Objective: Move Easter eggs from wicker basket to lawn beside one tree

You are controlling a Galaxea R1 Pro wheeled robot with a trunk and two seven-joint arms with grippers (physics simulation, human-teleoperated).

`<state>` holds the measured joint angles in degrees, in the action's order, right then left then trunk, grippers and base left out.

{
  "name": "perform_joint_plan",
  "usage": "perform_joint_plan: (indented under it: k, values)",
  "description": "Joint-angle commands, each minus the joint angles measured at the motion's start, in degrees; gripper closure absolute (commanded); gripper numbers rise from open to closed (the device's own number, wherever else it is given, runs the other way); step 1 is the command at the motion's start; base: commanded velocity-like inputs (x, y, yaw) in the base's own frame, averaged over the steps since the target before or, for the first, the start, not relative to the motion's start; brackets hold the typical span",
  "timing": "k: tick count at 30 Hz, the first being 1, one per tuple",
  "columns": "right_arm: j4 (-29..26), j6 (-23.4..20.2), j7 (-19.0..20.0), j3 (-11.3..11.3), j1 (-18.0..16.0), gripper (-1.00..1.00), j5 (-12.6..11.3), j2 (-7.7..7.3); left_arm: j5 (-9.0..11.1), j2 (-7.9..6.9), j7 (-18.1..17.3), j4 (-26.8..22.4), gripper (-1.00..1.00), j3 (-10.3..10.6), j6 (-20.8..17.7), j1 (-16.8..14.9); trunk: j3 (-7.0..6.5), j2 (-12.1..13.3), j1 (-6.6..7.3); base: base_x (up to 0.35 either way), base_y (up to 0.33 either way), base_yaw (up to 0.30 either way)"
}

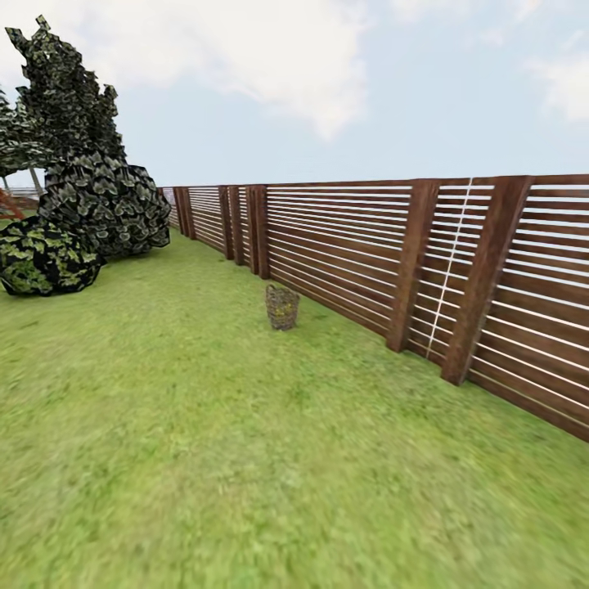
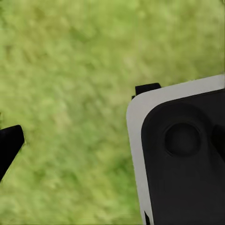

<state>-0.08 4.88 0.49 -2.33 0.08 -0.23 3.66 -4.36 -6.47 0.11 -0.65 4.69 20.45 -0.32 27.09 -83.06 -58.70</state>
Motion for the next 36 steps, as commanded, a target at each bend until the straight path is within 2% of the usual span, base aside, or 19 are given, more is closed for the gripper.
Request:
perform_joint_plan:
  k: [1, 10, 31, 36]
  values:
    - [-0.01, 0.21, 0.05, -0.23, 0.0, -1.0, -0.03, 0.15, -0.12, -0.02, 0.07, 0.03, -1.0, 0.43, 0.18, -0.03, 0.05, -0.02, -0.03, 0.265, 0.199, -0.02]
    - [-0.01, 0.21, 0.04, -0.44, 0.0, -1.0, -0.03, 0.79, -0.12, 0.03, 0.07, 0.01, -1.0, 0.49, 0.12, -0.03, 0.06, -0.02, -0.03, 0.264, 0.2, -0.005]
    - [0.18, 0.13, 0.04, -0.69, 0.0, -1.0, -0.07, 0.46, -0.12, 0.05, 0.15, 0.03, -1.0, 0.46, 0.2, -0.03, 0.06, -0.02, -0.03, 0.263, 0.2, -0.006]
    - [0.17, 0.13, 0.04, -1.48, 0.0, -1.0, -0.08, 0.47, -0.12, 0.05, 0.13, 0.03, -1.0, 0.47, 0.2, -0.03, 0.06, -0.02, -0.03, 0.263, 0.2, -0.117]
